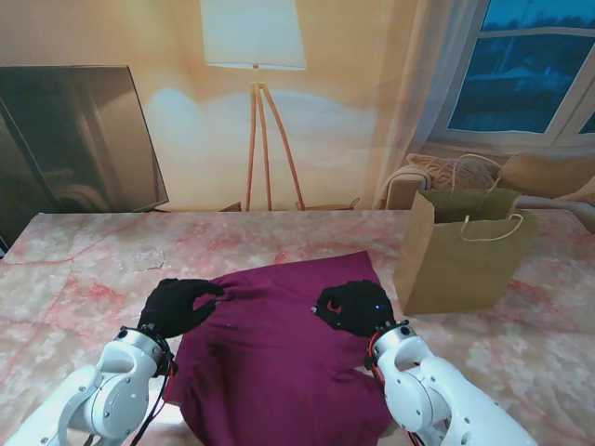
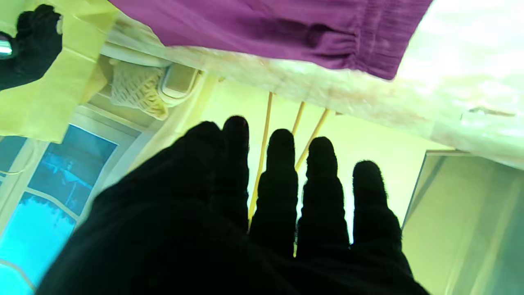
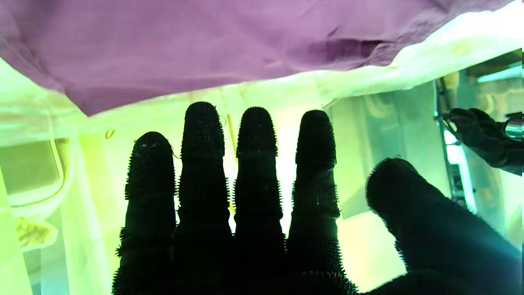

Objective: Fold the socks and the shorts into the kraft paper bag

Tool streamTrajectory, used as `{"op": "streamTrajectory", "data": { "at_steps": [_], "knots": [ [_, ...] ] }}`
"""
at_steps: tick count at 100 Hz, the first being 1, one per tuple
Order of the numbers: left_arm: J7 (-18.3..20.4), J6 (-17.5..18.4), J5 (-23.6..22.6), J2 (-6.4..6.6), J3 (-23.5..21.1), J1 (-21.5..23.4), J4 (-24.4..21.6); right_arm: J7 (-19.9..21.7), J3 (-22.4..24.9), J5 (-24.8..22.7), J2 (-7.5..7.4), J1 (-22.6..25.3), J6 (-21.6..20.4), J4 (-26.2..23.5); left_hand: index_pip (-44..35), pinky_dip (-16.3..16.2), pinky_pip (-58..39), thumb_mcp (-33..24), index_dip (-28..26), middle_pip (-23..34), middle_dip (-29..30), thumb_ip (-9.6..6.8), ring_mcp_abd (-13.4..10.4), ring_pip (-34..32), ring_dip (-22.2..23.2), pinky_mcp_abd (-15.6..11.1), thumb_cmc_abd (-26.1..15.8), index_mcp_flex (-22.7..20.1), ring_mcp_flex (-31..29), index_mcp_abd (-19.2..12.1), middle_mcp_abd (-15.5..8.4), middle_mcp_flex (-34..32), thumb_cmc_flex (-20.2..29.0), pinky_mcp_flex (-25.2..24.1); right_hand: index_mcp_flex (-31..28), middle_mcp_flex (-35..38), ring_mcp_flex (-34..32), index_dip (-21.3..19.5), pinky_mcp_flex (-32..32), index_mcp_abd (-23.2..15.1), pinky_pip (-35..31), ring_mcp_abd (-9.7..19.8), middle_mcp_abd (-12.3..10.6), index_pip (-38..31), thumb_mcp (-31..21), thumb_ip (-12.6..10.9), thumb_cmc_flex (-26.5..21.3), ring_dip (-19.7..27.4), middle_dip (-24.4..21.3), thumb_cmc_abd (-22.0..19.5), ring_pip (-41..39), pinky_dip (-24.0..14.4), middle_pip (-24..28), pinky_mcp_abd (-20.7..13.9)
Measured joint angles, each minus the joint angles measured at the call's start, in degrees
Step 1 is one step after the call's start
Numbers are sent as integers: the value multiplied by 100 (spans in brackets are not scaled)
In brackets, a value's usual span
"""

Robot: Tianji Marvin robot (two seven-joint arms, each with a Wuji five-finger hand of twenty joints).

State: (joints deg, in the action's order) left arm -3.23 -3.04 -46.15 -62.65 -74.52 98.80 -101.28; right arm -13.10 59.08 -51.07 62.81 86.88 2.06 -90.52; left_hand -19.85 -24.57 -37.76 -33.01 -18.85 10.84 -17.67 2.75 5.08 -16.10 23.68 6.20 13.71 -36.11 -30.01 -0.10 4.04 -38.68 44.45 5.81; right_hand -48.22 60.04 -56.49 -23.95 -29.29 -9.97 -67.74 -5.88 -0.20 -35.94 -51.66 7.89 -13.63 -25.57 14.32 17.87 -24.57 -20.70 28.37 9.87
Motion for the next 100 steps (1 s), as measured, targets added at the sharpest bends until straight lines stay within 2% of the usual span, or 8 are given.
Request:
{"op": "streamTrajectory", "data": {
  "at_steps": [13, 18, 31, 44, 54, 65, 87, 100],
  "knots": [
    [-100, -167, -175, -6, 144, -401, 350, 138, -141, 74, 55, -382, 190, 223, 180, 381, 58, -1012, 272, -73, 225, 0, -227, 272, -308, -361, 396, 514, 401, 34, -23, 701, 738, -99, 798, -520, 380, 522, 125, 11, 655, 79, 0, -120, -1268, 2, -1099, 0, 73, 451, 321, 15, 23, -218],
    [-121, -299, -106, -10, 213, -533, 484, 274, -205, 236, 62, -512, 262, 317, 263, 453, 127, -1138, 367, -73, 282, 0, -266, 296, -394, -416, 440, 704, 657, 109, -21, 931, 987, -191, 864, -664, 486, 522, 146, 27, 893, 143, 1, -18, -1435, 7, -1396, 3, 105, 452, 461, 80, 55, -296],
    [-174, -446, 149, -29, 410, -858, 907, 222, -474, 498, 105, -854, 451, 738, 529, 573, 256, -1278, 566, -63, 429, 0, -348, 420, -552, -471, 505, 975, 1258, 213, -20, 1543, 1048, -395, 1255, -1249, 976, 240, 390, 157, 1481, 274, -28, 247, -1512, 7, -1943, 260, 139, 445, 824, 283, -171, -516],
    [89, -610, 258, -34, 539, -1139, 1248, 123, -688, 502, 168, -1151, 524, 1177, 497, 650, 407, -1259, 686, -72, 611, 0, -391, 520, -655, -474, 502, 1139, 1933, 254, -118, 2335, 1048, -603, 1596, -1834, 1543, 143, 742, 252, 1883, 367, -74, 295, -1571, 7, -2146, 477, 146, 444, 1022, 504, -297, -671],
    [-20, -643, 657, -55, 709, -1412, 1682, 40, -850, 612, 211, -1346, 624, 1441, 512, 650, 403, -1225, 688, -72, 619, 0, -392, 520, -674, -383, 498, 1279, 1973, 256, -137, 2335, 1048, -630, 1953, -2329, 1966, 180, 1003, 368, 2123, 442, -73, 364, -1571, 7, -2148, 614, 139, 440, 1121, 617, -369, -737],
    [-104, -692, 707, -93, 868, -1648, 2074, 18, -1050, 750, 251, -1558, 739, 1692, 654, 631, 358, -1119, 751, -72, 619, 0, -392, 520, -676, -186, 494, 1498, 1925, 241, -137, 2335, 1048, -633, 2234, -2776, 2362, 229, 1253, 551, 2248, 504, -73, 494, -1571, 7, -2148, 695, 119, 436, 1194, 707, -414, -803],
    [-70, -762, 944, -129, 1264, -2122, 2630, -14, -1396, 1027, 372, -1933, 911, 2103, 787, 512, 336, -889, 841, -72, 620, 0, -278, 447, -604, -52, 489, 1674, 1849, 263, -137, 2327, 840, -764, 2633, -3356, 2755, 319, 1529, 722, 2309, 518, -72, 591, -1489, 7, -2148, 837, 84, 280, 1186, 734, -516, -854],
    [116, -788, 1000, -137, 1461, -2394, 2900, -43, -1503, 1091, 437, -2071, 957, 2223, 855, 32, 89, -889, 948, -72, 621, 0, -132, 331, -356, -43, 492, 1777, 1585, 332, -137, 2322, 795, -767, 2700, -3413, 2894, 379, 1546, 762, 2309, 518, -72, 594, -1416, 7, -2051, 839, 84, 216, 1183, 734, -537, -854]
  ]
}}
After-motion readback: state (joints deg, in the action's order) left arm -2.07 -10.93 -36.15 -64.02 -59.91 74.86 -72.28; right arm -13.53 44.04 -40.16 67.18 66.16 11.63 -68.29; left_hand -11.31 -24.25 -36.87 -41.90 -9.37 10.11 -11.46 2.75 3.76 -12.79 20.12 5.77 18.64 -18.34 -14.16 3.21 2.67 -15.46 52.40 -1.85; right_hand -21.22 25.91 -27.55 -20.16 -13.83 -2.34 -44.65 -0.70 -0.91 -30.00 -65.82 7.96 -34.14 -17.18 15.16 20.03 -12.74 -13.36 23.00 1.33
